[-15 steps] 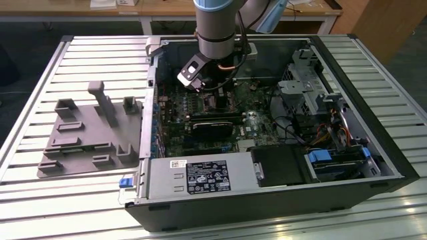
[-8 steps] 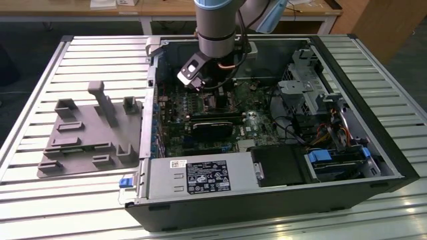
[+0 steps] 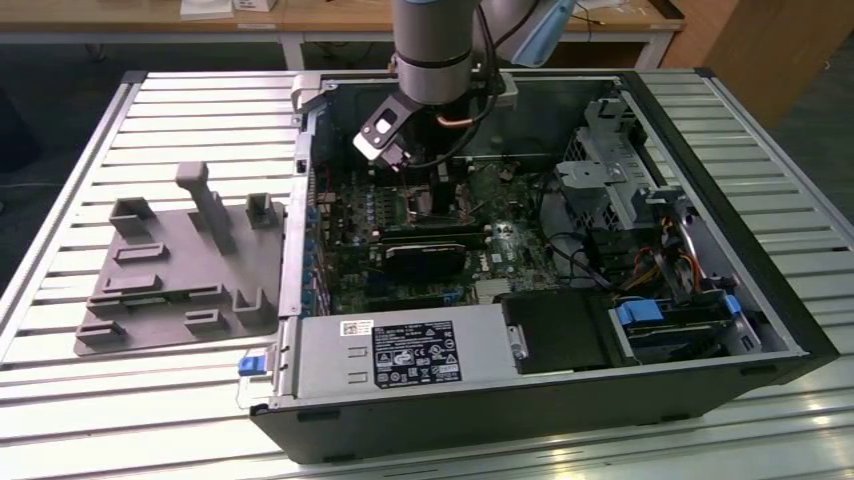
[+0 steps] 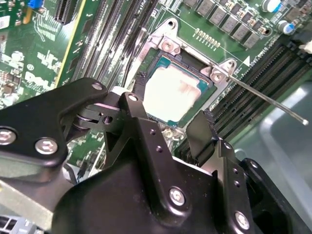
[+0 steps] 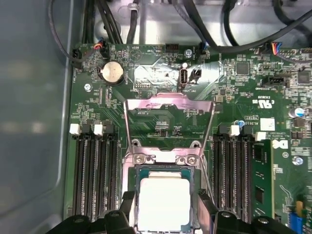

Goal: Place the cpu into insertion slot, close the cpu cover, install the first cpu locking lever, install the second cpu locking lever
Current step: 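Place the cpu into insertion slot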

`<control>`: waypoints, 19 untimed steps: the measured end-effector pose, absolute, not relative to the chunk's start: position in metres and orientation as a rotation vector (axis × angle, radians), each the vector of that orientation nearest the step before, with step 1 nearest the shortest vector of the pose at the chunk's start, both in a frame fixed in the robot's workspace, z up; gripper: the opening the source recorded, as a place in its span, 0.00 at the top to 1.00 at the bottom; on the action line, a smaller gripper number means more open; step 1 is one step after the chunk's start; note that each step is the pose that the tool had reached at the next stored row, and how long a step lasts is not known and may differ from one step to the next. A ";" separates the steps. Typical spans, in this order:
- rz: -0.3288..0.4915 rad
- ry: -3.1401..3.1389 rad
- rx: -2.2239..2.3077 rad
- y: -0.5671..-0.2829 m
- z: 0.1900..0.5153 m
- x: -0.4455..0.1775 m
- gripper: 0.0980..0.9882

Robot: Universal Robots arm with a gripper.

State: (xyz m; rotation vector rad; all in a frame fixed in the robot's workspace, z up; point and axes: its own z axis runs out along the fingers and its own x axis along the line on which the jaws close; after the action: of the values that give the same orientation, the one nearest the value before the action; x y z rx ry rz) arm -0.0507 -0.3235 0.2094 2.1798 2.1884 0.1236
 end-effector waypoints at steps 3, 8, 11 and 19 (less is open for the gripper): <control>0.123 2.188 2.180 -0.324 0.214 -0.051 0.42; 0.123 2.188 2.179 -0.323 0.215 -0.051 0.42; 0.123 2.188 2.179 -0.324 0.215 -0.051 0.42; 0.123 2.188 2.180 -0.324 0.215 -0.051 0.65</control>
State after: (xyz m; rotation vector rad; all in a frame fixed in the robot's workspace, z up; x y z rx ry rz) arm -0.0507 -0.3235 0.2148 2.1795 2.1883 0.1231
